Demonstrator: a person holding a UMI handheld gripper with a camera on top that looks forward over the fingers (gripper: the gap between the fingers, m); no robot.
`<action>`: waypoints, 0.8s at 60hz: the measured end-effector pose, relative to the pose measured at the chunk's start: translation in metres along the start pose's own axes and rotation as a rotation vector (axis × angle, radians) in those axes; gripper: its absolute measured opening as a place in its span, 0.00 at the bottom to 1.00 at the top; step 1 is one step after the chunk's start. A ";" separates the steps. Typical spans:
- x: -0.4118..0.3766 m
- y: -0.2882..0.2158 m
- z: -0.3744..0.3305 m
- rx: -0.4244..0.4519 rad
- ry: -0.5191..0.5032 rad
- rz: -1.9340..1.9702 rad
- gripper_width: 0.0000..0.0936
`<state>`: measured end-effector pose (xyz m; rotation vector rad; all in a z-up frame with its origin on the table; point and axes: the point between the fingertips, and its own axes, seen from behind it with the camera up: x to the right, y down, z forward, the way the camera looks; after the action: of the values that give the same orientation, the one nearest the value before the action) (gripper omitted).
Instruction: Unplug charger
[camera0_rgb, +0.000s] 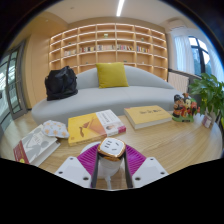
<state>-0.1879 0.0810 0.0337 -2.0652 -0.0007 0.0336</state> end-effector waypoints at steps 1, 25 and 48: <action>0.000 0.000 0.000 0.001 0.001 0.002 0.41; 0.006 -0.099 -0.044 0.319 0.050 -0.108 0.26; 0.077 -0.137 -0.091 0.269 -0.017 -0.046 0.26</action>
<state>-0.1071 0.0674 0.1952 -1.7952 -0.0518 0.0211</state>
